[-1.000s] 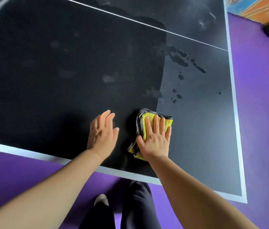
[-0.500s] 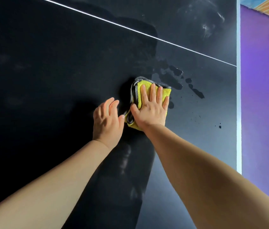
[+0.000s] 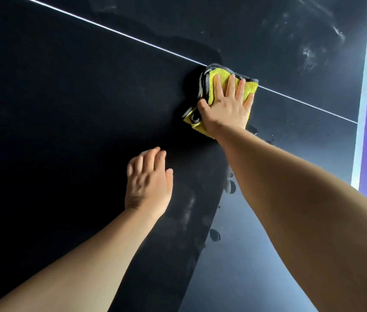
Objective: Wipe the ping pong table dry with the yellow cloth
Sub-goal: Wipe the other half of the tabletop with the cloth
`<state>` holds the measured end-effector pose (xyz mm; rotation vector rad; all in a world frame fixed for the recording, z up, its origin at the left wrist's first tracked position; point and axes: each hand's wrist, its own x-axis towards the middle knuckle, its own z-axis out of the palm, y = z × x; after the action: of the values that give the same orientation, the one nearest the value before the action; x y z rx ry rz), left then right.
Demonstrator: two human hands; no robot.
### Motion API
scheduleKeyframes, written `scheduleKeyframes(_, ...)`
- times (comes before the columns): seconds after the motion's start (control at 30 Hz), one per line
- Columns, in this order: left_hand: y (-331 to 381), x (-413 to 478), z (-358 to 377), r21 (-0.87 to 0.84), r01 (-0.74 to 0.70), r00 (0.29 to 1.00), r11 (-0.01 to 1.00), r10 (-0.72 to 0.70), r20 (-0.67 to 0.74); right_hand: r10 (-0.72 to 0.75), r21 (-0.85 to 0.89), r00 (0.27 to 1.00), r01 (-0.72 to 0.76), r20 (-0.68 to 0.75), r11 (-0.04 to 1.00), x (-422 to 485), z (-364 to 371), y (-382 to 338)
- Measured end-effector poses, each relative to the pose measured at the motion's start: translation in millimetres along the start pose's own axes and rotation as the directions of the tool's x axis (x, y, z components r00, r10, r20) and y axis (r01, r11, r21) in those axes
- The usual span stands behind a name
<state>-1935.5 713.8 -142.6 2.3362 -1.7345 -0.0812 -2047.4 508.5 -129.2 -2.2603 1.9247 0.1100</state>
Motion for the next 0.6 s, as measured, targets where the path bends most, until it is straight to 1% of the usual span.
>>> scheduleKeyframes(0.17, 4, 3, -1, 0.009, 0.006, 1.000, 1.000, -0.006, -0.005, -0.049, 0.001, 0.999, 0.049, 0.000, 0.999, 43, -9, 33)
scheduleKeyframes(0.3, 5, 3, -1, 0.019, 0.013, 1.000, 1.000, -0.013, -0.016, -0.024, 0.014, 1.000, 0.024, 0.000, 1.000, 54, -15, 66)
scheduleKeyframes(0.47, 6, 3, -1, 0.037, 0.009, 1.000, 0.999, -0.008, -0.020, 0.003, 0.005, 1.000, -0.003, 0.013, 1.000, 33, -12, 77)
scheduleKeyframes(0.6, 7, 3, -2, 0.027, 0.000, 1.000, 1.000, 0.001, -0.031, 0.011, 0.005, 1.000, -0.012, 0.015, 1.000, -5, -5, 78)
